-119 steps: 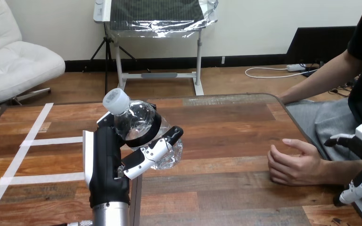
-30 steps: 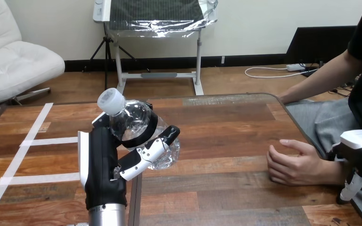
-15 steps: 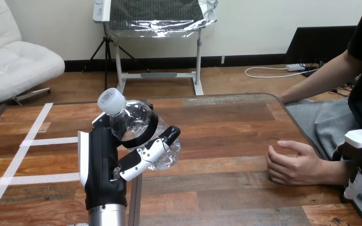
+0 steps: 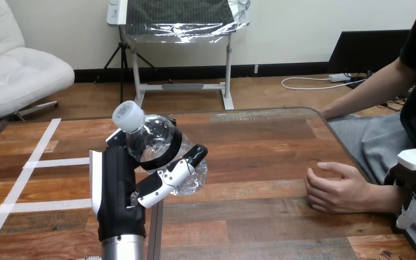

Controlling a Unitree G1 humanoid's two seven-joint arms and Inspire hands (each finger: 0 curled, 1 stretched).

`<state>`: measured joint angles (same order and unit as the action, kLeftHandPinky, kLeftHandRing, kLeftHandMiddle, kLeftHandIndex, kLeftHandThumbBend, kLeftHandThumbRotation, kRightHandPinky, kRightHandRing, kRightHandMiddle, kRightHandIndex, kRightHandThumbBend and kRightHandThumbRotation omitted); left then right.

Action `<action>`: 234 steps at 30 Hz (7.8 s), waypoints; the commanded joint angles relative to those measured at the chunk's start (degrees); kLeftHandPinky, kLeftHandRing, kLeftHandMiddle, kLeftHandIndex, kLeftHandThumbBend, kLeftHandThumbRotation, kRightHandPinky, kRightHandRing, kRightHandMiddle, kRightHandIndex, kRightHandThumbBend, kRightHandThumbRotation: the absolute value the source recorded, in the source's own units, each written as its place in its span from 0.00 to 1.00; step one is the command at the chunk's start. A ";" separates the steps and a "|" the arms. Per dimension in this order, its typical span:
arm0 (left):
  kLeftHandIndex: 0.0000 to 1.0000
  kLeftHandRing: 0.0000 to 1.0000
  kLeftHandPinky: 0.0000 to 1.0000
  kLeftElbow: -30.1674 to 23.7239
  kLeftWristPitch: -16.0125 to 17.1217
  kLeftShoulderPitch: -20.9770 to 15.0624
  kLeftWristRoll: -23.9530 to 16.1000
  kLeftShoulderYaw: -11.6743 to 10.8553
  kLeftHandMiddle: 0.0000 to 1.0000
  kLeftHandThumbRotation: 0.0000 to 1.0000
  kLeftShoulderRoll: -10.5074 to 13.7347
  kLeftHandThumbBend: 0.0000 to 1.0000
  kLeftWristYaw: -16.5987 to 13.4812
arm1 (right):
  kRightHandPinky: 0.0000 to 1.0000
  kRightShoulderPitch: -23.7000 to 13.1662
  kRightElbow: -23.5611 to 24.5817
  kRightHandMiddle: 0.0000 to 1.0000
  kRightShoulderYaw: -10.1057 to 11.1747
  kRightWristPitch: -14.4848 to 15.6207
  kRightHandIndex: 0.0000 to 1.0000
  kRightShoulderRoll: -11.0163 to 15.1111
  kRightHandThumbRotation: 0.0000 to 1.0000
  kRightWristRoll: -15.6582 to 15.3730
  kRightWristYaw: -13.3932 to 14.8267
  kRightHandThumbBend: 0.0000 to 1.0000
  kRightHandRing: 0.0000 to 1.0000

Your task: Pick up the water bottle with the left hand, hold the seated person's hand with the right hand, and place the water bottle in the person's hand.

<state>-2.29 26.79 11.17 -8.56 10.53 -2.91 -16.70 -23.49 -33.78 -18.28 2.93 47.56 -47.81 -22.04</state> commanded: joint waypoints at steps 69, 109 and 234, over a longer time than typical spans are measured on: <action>0.50 0.42 0.38 -5.12 1.38 -0.70 0.16 -0.73 0.46 0.00 -2.41 0.61 -0.06 | 0.57 -11.63 -17.84 0.70 -6.39 -4.77 0.72 -7.69 0.00 5.52 -5.86 0.69 0.63; 0.50 0.42 0.39 -5.63 0.78 -0.72 0.09 -0.77 0.46 0.00 -2.51 0.61 -0.14 | 0.47 -10.04 -18.82 0.65 -4.86 -6.71 0.83 -8.57 0.00 9.96 -1.17 0.70 0.55; 0.50 0.42 0.38 -4.76 -0.28 -2.81 -1.51 -0.44 0.46 0.00 -2.56 0.61 -0.62 | 0.15 -6.97 -15.34 0.34 -1.07 -12.28 0.36 -6.07 0.00 14.77 11.89 0.63 0.24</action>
<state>-4.80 26.29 12.50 -9.61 10.22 -2.83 -17.28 -30.65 -52.08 -20.16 -9.33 42.88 -34.32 -9.78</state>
